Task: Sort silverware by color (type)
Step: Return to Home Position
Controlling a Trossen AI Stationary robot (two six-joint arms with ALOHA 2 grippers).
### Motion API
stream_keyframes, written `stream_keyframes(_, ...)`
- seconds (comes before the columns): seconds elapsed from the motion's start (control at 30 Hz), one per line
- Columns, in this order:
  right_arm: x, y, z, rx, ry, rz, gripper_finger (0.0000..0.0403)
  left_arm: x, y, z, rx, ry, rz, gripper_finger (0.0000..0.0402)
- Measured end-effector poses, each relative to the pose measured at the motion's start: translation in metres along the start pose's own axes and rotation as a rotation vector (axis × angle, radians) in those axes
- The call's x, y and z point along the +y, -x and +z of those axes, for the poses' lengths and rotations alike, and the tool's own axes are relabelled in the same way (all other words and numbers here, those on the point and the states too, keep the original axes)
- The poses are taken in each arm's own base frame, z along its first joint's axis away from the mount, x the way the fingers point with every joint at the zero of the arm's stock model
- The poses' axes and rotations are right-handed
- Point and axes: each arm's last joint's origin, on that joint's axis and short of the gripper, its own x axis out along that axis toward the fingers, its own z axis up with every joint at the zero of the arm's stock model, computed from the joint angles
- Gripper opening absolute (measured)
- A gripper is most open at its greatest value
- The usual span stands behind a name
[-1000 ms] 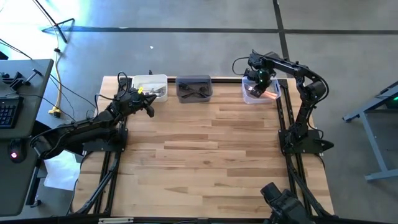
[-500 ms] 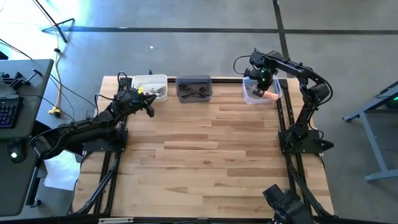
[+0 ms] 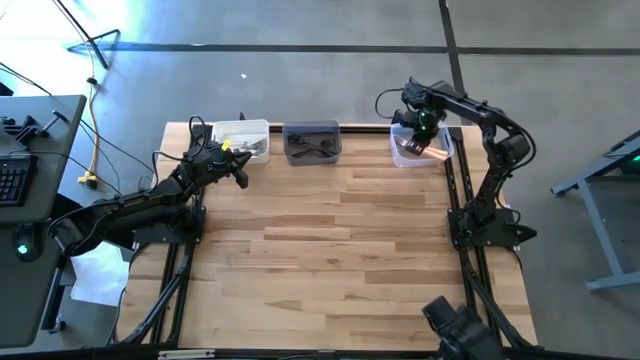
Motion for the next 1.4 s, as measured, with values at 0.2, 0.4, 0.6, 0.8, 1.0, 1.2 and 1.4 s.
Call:
stream_keyframes(0.2,-0.001,-0.014,0.006,0.039,-0.022,0.022,0.0134,0.0,0.0,0.0,0.0,0.0,0.0,0.0019)
stream_keyframes(0.4,-0.002,-0.024,0.01,0.064,-0.016,0.032,0.0138,0.0,0.0,0.0,0.0,0.001,0.0,0.0019)
stream_keyframes(0.6,-0.003,-0.025,0.013,0.049,-0.002,0.018,0.0099,0.0,0.0,0.0,0.0,0.001,0.0,0.0019)
stream_keyframes(0.8,-0.002,-0.025,0.012,0.05,0.024,0.021,0.0017,0.0,0.0,0.0,0.0,0.001,0.0,0.0019)
stream_keyframes(1.0,-0.002,-0.024,0.01,0.078,0.036,0.033,0.0038,0.0,0.0,0.0,0.0,0.0,0.0,0.0019)
stream_keyframes(1.2,-0.005,0.002,0.011,0.027,0.02,0.008,0.003,0.0,0.0,0.0,0.0,0.0,0.0,0.0019)
stream_keyframes(1.4,-0.009,0.026,0.014,-0.118,0.048,-0.048,0.0029,0.0,0.0,0.0,0.001,-0.001,0.0,0.0019)
